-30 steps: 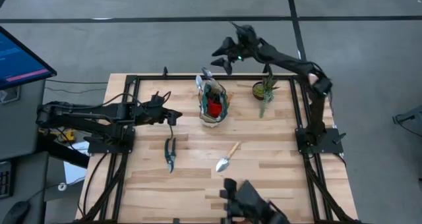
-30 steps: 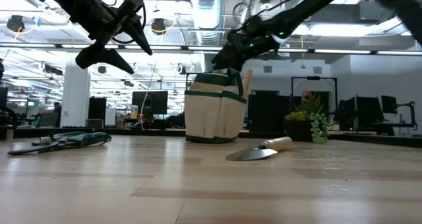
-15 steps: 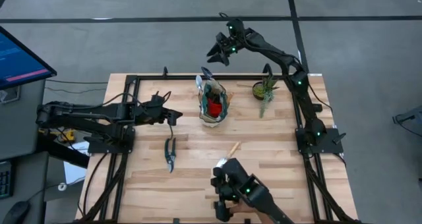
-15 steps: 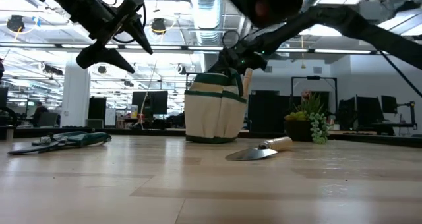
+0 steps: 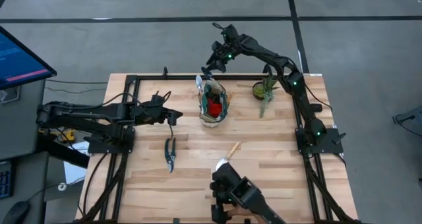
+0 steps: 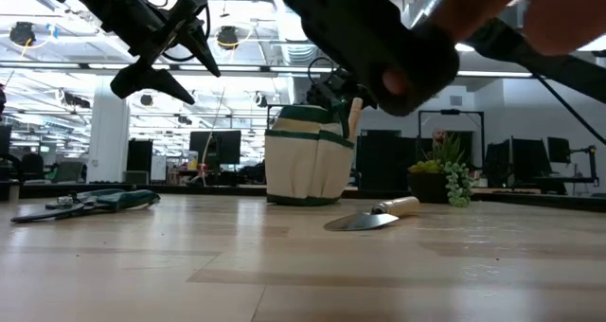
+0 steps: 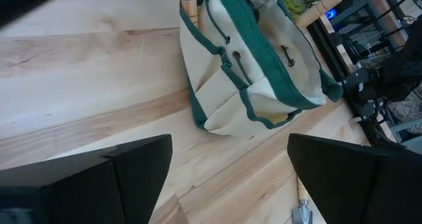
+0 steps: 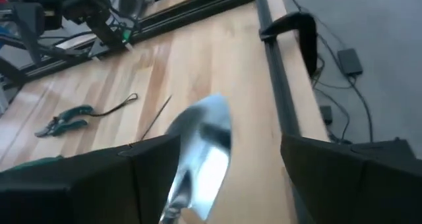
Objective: Pick & Place Garden tools in Gardening bag
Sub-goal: Put the brown trowel into the brown gardening bag
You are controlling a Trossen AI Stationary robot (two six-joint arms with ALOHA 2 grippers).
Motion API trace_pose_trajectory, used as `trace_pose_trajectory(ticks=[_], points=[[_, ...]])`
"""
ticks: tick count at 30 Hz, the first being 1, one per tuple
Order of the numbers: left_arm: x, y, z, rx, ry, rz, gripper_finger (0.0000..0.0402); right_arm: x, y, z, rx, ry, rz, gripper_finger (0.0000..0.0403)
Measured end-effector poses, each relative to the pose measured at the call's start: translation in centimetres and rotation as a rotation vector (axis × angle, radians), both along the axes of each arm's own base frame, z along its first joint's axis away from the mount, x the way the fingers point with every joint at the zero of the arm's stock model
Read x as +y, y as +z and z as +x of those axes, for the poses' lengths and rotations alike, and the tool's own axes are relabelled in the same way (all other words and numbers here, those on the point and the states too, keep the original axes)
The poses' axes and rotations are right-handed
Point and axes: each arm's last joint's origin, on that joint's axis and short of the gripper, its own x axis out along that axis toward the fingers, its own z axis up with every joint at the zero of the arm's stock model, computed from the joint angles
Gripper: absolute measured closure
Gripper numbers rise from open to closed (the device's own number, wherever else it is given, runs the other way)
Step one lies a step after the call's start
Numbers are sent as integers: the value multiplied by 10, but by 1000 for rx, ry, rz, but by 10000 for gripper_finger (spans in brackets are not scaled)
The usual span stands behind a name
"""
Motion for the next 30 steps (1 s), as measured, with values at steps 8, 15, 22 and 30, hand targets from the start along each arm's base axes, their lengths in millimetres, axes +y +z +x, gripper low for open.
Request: trace_pose_trajectory(ticks=[8,15,22,30], points=[[0,0,0,0,0,0,108,20,-4,12,39,64,16,147],[0,0,0,0,0,0,108,27,-5,15,60,84,33,199],[0,0,0,12,-15,19,108,27,-8,8,92,91,72,334],[0,0,0,15,-19,23,108,28,-1,4,79,111,64,398]])
